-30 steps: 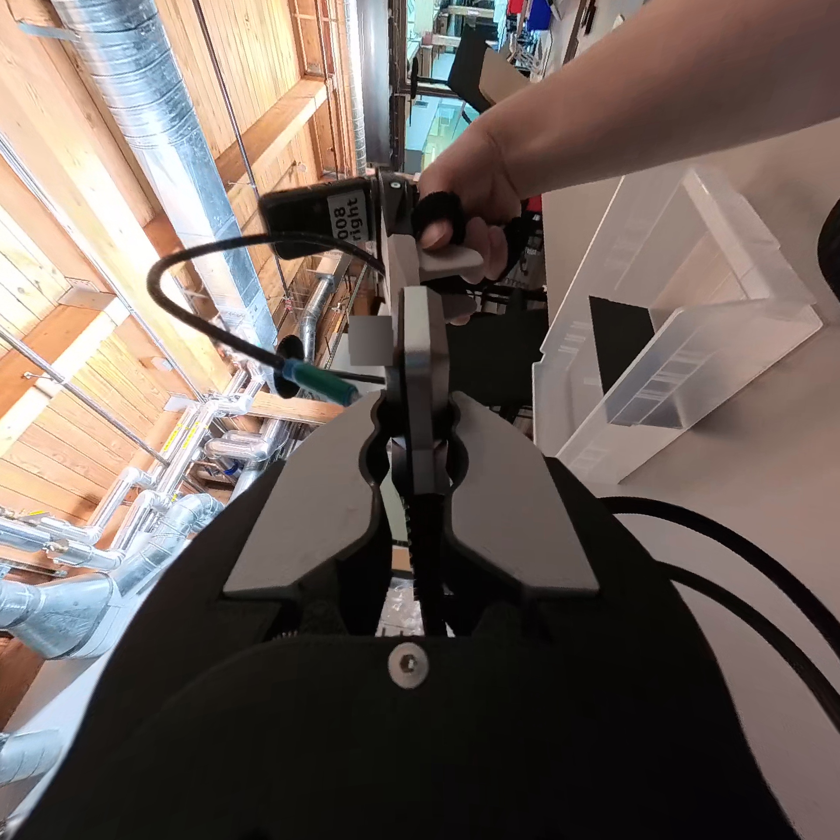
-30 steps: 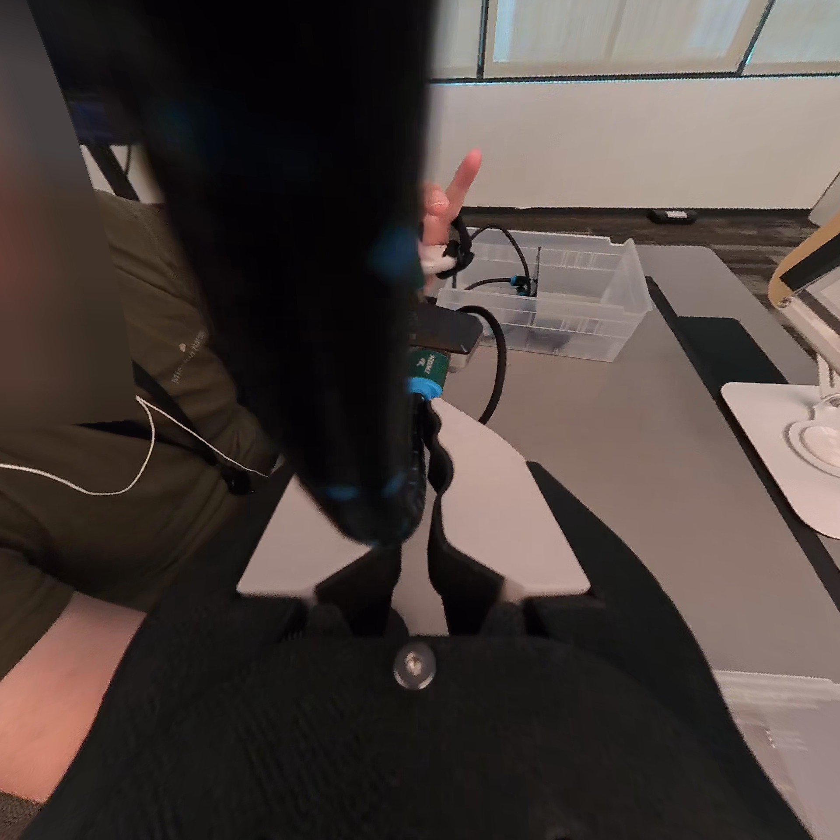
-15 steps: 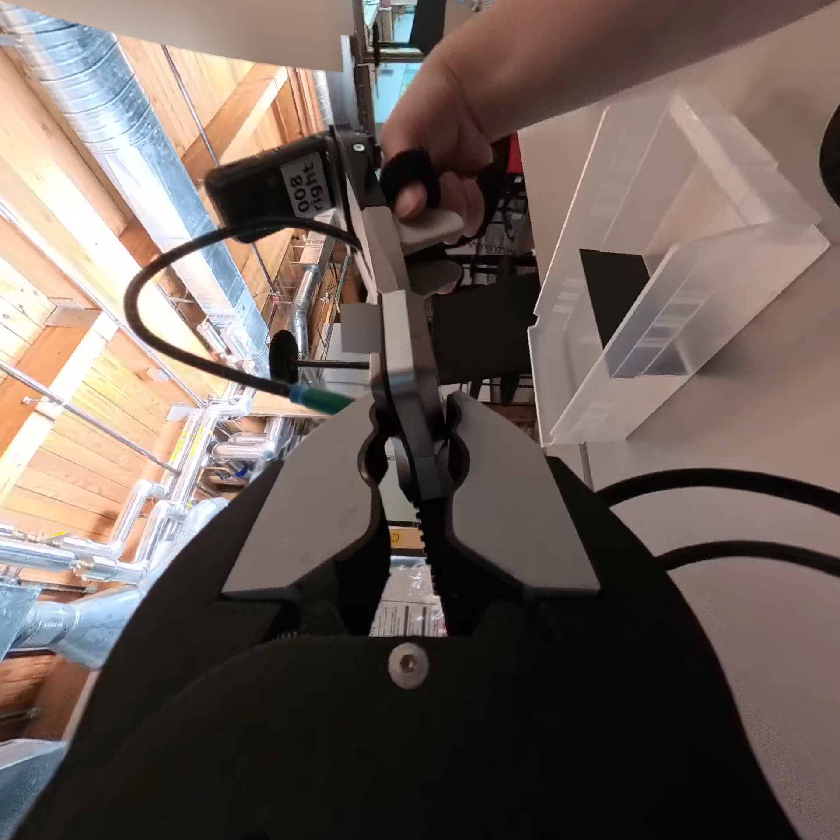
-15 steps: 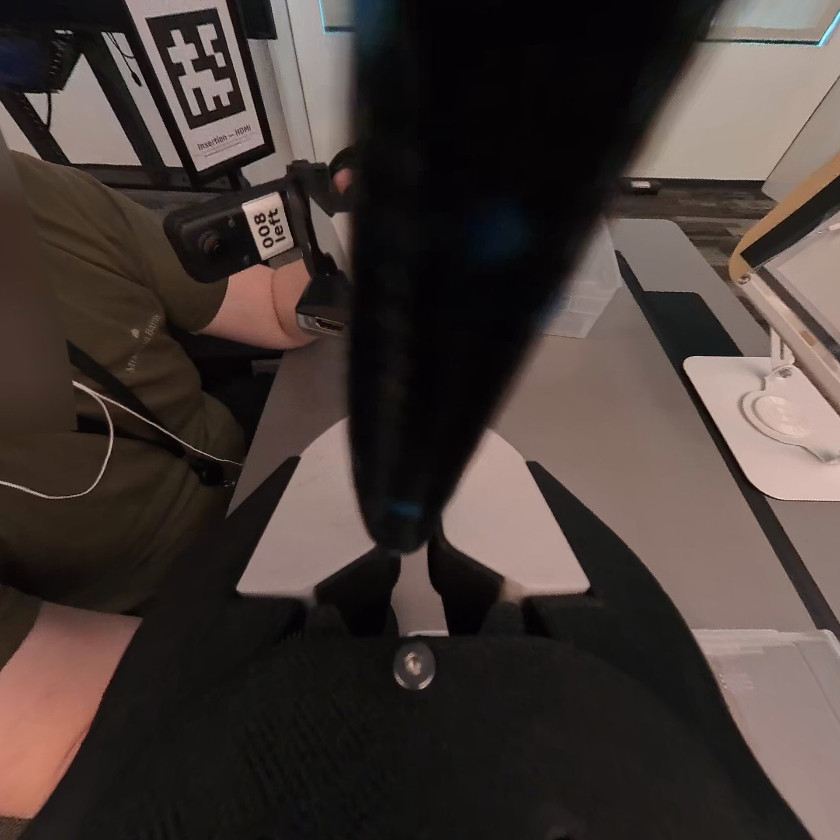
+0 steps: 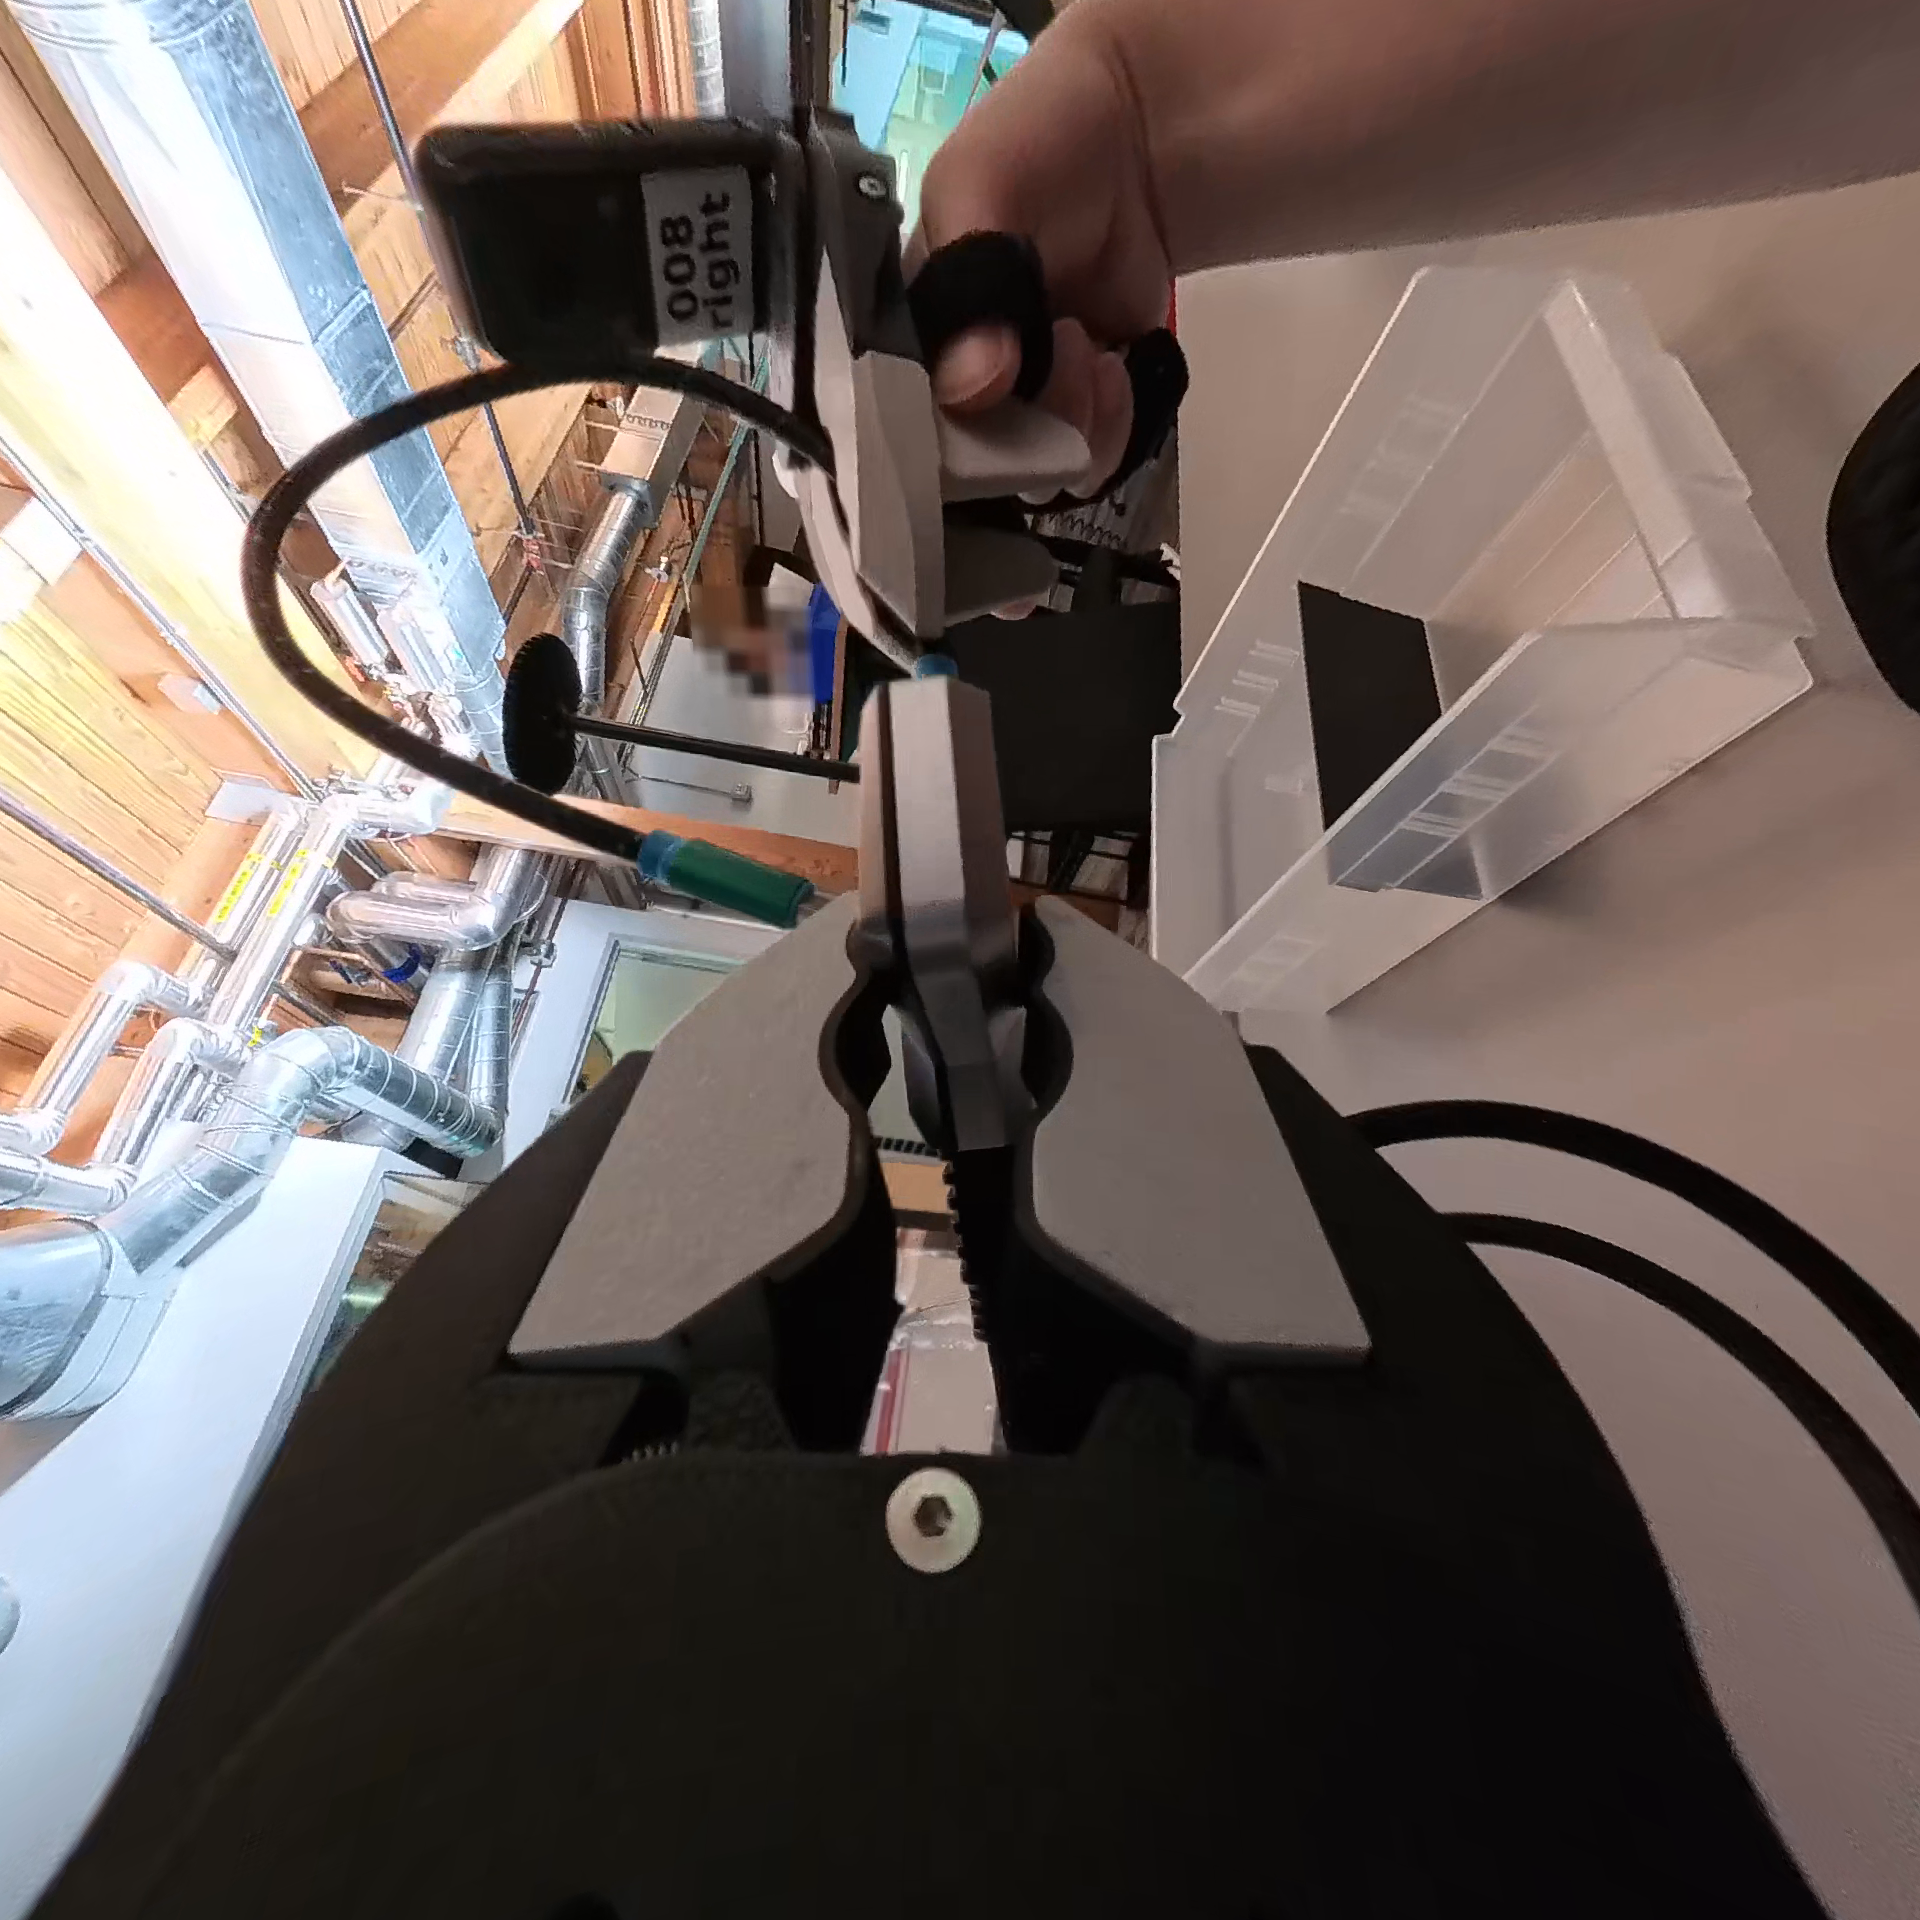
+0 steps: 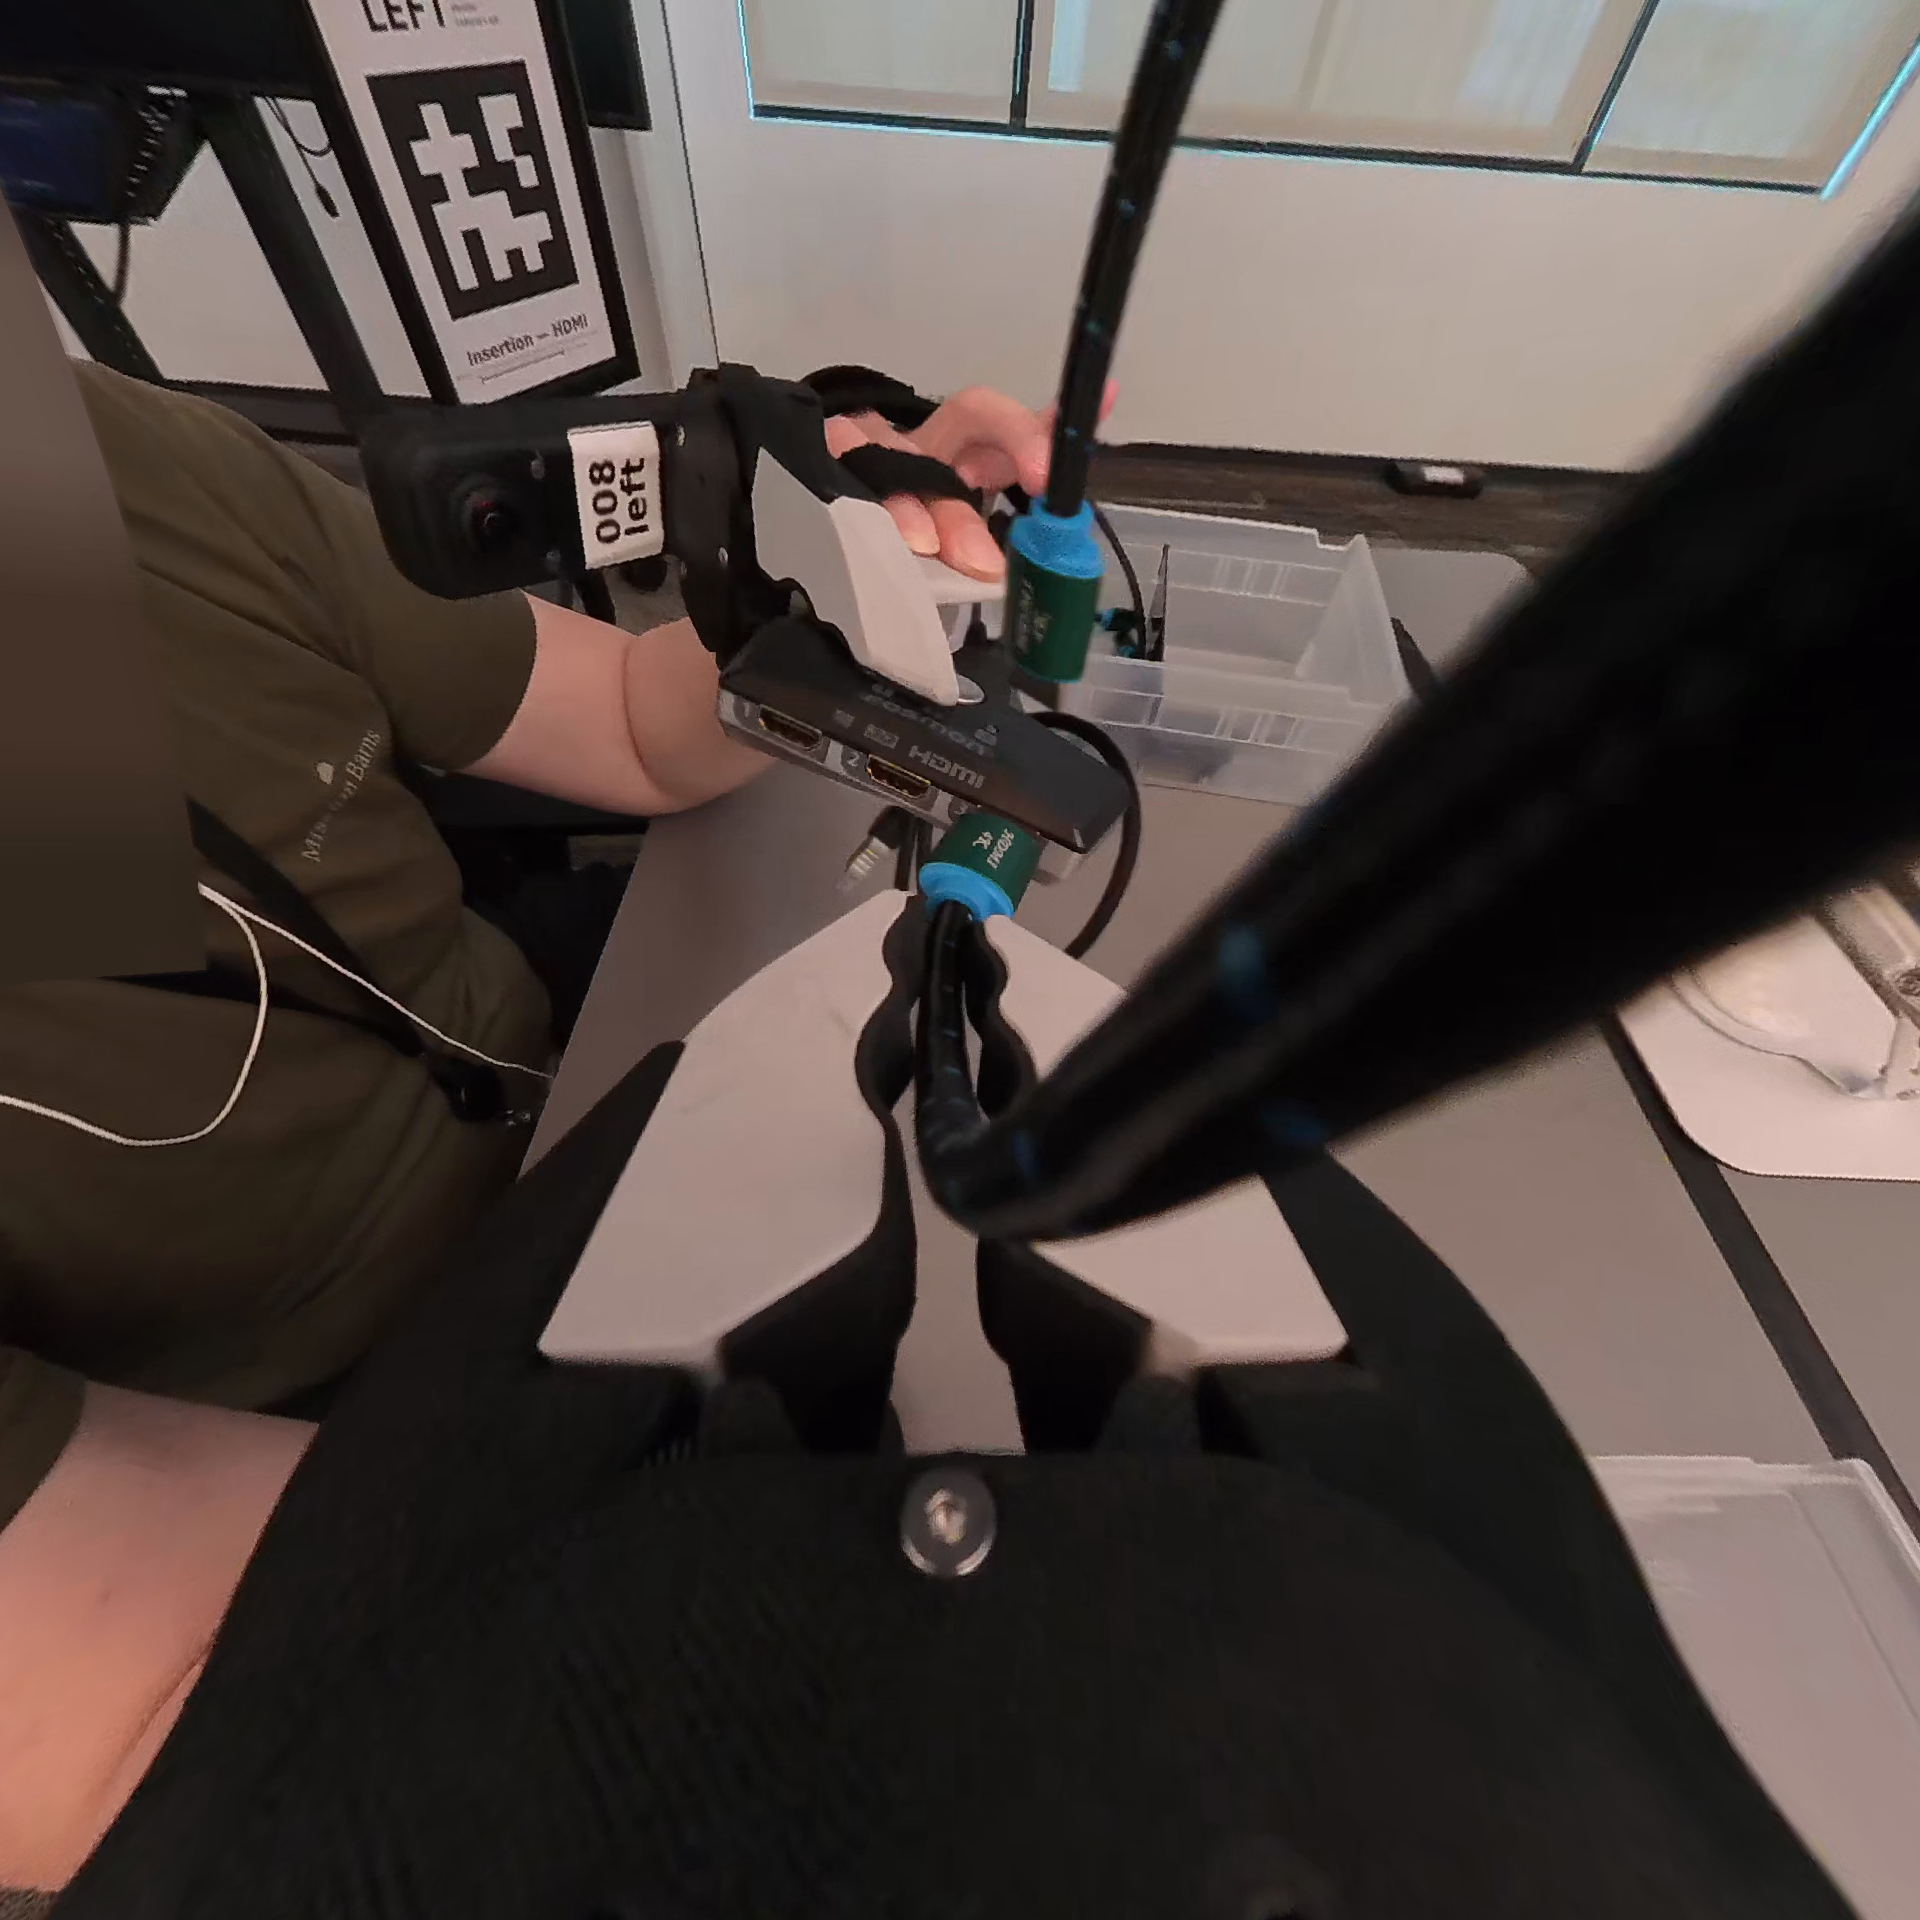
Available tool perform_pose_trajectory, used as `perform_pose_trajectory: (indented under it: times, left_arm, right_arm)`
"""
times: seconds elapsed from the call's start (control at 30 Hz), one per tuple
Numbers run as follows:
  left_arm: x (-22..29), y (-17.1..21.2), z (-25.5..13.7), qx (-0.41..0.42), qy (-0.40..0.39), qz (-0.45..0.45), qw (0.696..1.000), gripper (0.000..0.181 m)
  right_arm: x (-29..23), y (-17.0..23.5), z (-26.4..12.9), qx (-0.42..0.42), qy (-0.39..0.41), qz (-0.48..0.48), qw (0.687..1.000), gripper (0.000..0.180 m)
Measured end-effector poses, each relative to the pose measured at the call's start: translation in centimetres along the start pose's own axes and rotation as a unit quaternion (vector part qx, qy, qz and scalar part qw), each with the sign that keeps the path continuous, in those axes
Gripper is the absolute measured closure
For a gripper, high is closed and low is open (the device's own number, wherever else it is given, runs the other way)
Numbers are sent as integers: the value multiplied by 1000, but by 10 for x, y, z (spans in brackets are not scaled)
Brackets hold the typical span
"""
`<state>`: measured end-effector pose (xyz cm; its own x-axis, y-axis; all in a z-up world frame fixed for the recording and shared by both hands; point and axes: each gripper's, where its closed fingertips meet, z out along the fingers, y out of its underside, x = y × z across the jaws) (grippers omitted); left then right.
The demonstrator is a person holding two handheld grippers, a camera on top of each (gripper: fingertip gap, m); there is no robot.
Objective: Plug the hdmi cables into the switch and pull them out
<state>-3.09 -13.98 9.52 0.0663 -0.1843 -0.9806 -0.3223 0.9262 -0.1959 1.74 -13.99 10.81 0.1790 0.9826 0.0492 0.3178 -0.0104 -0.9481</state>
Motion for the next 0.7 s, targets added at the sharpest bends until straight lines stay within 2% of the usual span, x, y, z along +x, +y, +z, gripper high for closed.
perform_pose_trajectory:
  times: [0.23,0.7]
  left_arm:
    - [5,4,2,25,14,-37,999,160]
    - [4,7,0,46,9,-50,998,161]
  right_arm:
    - [2,4,2,-7,-4,15,1000,175]
    - [12,7,8,-19,16,41,999,176]
